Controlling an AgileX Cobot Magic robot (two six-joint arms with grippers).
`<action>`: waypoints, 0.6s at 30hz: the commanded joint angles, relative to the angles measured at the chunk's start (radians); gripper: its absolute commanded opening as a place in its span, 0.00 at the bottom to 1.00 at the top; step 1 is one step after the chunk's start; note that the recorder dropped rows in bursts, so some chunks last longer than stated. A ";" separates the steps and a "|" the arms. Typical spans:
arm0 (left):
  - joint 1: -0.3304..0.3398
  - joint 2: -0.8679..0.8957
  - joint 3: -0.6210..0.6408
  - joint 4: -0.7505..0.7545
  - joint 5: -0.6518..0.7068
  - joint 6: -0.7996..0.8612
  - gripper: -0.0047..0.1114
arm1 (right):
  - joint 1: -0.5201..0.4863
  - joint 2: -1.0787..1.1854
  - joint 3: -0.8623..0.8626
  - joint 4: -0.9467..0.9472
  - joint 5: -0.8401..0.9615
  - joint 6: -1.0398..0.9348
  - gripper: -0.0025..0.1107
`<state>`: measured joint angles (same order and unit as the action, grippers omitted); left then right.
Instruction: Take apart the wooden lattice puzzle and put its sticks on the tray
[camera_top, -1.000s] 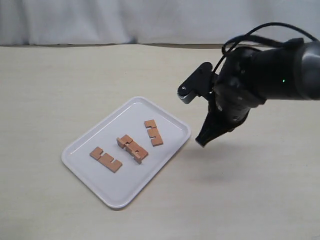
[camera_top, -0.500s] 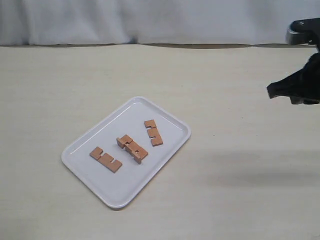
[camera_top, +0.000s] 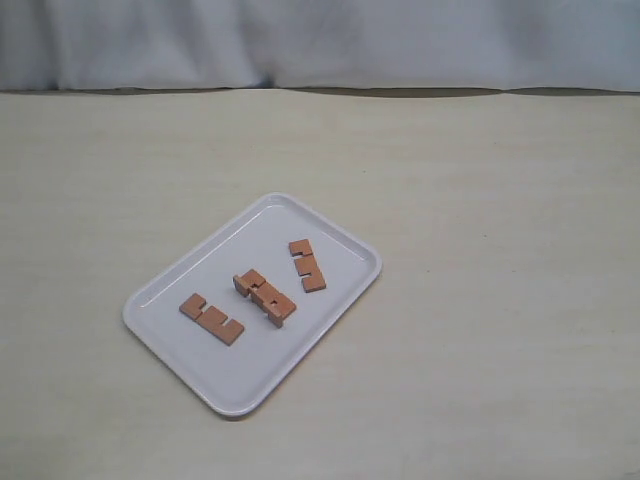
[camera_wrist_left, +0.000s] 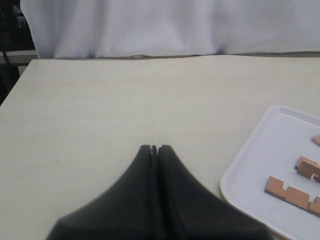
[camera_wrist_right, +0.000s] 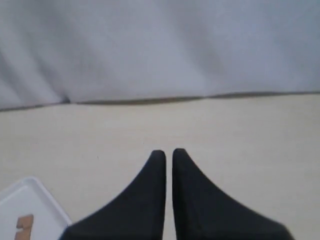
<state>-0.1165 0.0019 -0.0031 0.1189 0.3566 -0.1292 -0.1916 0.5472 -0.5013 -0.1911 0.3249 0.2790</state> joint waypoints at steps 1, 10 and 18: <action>0.000 -0.002 0.003 0.001 -0.011 -0.002 0.04 | -0.003 -0.216 0.103 -0.005 -0.136 0.007 0.06; 0.000 -0.002 0.003 0.001 -0.011 -0.002 0.04 | -0.003 -0.515 0.170 -0.008 -0.160 0.005 0.06; 0.000 -0.002 0.003 0.001 -0.011 -0.002 0.04 | -0.003 -0.547 0.170 -0.012 -0.139 0.005 0.06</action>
<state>-0.1165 0.0019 -0.0031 0.1189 0.3566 -0.1292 -0.1916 0.0056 -0.3359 -0.1931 0.1734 0.2790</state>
